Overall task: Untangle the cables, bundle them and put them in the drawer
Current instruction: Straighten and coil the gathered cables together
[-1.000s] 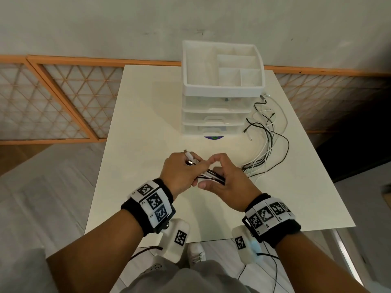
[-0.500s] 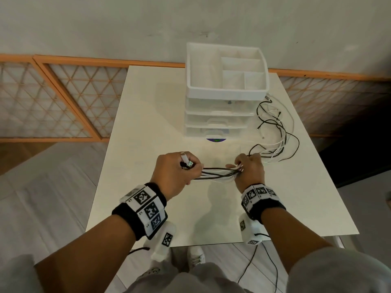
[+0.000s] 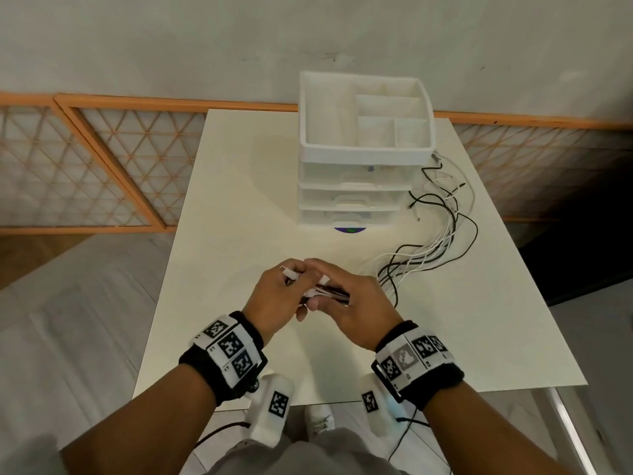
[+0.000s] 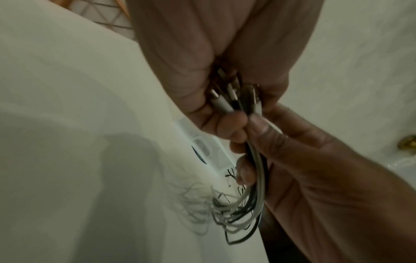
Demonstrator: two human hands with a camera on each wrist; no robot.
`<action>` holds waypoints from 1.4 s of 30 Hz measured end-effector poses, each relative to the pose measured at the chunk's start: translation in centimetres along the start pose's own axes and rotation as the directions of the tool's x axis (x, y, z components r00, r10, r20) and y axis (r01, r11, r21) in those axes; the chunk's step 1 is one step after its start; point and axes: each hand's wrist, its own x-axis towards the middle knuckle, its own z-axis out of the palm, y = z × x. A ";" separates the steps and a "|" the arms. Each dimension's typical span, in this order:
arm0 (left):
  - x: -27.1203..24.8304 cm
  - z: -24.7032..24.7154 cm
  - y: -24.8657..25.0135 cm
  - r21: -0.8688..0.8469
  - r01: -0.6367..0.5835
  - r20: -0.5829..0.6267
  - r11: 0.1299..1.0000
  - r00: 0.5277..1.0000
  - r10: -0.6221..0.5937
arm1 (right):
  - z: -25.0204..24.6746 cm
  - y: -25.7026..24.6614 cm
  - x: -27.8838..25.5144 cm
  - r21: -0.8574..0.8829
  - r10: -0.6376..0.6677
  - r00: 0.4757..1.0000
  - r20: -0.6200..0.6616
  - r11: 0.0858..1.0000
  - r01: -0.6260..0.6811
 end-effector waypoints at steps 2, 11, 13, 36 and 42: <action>-0.2 -0.3 0.5 -0.180 0.107 0.084 0.978 0.992 -0.093 | -0.2 0.5 -0.1 -0.007 -0.001 1.000 -0.028 1.000 0.001; -0.2 -0.4 1.2 -0.209 0.224 0.063 0.952 0.974 -0.216 | 0.3 2.1 -0.1 -0.041 -0.039 0.999 -0.005 0.998 0.039; -0.2 -0.3 1.0 -0.217 0.227 0.061 0.949 0.974 -0.219 | 0.6 2.5 0.0 -0.075 -0.082 0.996 -0.044 0.994 0.079; 0.2 0.8 -0.8 0.063 -0.029 -0.075 0.998 0.997 0.034 | -0.2 1.3 0.4 -0.208 0.041 0.998 0.041 0.978 -0.032; 0.9 0.5 -0.6 0.062 0.019 -0.097 0.998 0.995 -0.013 | -2.0 1.7 0.4 -0.275 0.125 0.991 0.046 0.955 -0.108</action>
